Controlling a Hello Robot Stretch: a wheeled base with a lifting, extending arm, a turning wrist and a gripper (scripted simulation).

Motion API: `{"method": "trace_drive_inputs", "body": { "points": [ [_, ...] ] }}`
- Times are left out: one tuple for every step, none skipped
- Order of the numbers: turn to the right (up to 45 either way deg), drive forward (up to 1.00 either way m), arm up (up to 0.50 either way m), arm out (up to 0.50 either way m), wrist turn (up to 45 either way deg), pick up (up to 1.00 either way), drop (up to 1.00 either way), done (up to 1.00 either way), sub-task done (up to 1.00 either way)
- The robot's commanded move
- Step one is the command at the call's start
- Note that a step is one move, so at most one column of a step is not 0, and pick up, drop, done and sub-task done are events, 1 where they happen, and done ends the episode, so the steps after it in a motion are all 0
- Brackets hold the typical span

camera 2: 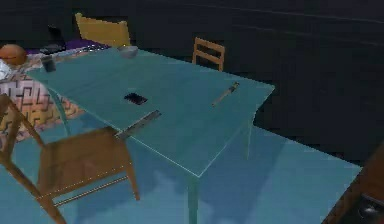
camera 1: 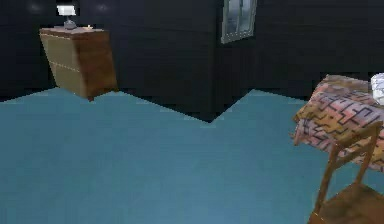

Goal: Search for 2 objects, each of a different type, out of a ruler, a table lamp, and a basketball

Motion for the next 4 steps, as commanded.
{"method": "trace_drive_inputs", "body": {
  "points": [
    [0.0,0.95,0.00,0.00,0.0,0.00,0.00,0.00,0.00],
    [33.0,0.00,0.00,0.00,0.0,0.00,0.00,0.00,0.00],
    [0.0,0.70,0.00,0.00,0.0,0.00,0.00,0.00,0.00],
    [45.0,0.00,0.00,0.00,0.0,0.00,0.00,0.00,0.00]
  ]
}}
